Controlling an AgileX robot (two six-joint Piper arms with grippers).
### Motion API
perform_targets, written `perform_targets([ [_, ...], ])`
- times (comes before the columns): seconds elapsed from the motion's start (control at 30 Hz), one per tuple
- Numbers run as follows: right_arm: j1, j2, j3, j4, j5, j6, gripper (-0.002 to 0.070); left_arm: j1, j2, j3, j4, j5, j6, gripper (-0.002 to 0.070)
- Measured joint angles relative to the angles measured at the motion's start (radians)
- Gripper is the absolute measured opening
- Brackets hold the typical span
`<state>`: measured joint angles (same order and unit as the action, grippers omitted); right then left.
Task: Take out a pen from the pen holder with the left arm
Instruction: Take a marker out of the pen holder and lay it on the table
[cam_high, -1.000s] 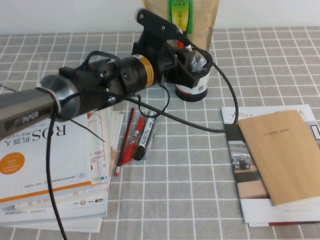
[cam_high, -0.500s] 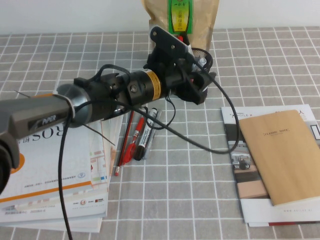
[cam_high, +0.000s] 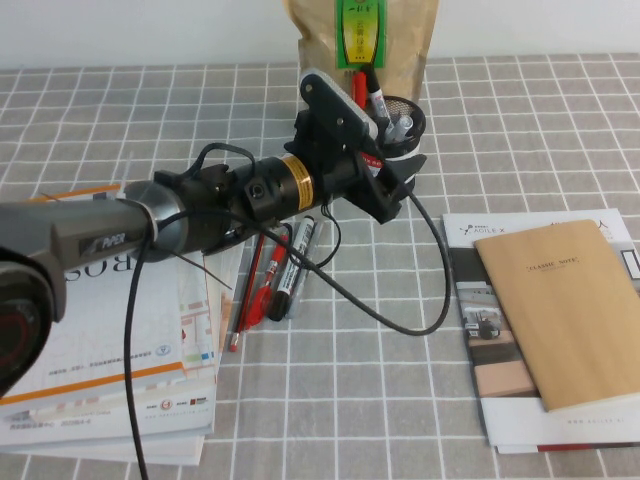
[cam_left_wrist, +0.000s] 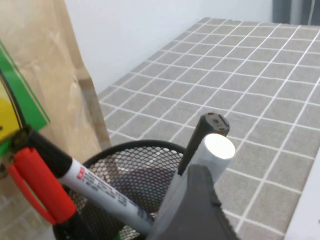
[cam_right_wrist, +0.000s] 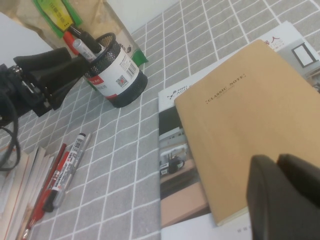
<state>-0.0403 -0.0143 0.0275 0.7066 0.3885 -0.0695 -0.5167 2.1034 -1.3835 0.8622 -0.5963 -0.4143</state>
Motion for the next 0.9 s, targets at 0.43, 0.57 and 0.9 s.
perform_targets([
  [0.43,0.000,0.000,0.000,0.005,0.000,0.000,-0.0013,0.004,0.065,-0.068,-0.063,-0.064,0.090,0.0445],
  [0.57,0.000,0.000,0.000,0.006,0.000,0.000,-0.0013,0.007,0.078,-0.103,-0.072,-0.066,0.090,0.0438],
  [0.9,0.000,0.000,0.000,0.008,0.000,0.000,-0.0013,0.011,0.117,-0.112,-0.074,-0.070,0.071,0.0235],
])
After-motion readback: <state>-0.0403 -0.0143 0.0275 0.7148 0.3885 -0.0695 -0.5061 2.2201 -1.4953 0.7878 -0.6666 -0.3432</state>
